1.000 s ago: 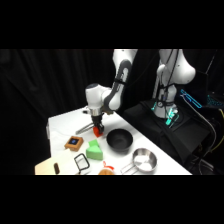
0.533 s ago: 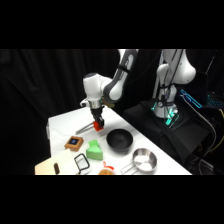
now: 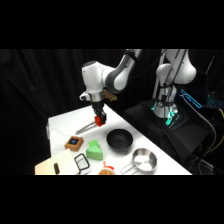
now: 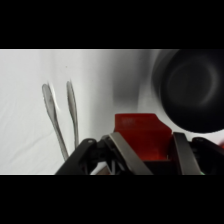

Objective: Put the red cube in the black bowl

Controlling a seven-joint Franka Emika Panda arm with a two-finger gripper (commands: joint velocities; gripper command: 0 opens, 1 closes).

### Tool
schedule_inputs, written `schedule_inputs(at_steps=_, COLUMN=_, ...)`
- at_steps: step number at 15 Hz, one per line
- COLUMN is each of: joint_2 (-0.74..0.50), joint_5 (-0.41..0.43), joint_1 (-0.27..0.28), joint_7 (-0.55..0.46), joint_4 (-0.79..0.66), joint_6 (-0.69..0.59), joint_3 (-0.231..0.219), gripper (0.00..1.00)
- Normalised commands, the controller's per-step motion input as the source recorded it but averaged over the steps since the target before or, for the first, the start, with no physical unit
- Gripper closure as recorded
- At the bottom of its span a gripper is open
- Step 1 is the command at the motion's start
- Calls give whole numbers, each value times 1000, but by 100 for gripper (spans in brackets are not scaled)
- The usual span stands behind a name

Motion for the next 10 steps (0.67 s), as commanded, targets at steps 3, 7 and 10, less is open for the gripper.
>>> schedule_inputs(at_steps=3, joint_2=-357, joint_5=-88, joint_1=135, joint_7=192, joint_4=-294, joint_6=-85, joint_3=11, gripper=75)
schedule_inputs(at_steps=7, joint_2=-414, joint_5=-42, joint_1=131, joint_7=191, joint_4=-382, joint_6=-41, joint_3=56, gripper=75)
schedule_inputs(at_steps=10, joint_2=-435, joint_5=9, joint_1=136, joint_7=182, joint_4=-407, joint_6=-3, joint_3=94, gripper=75)
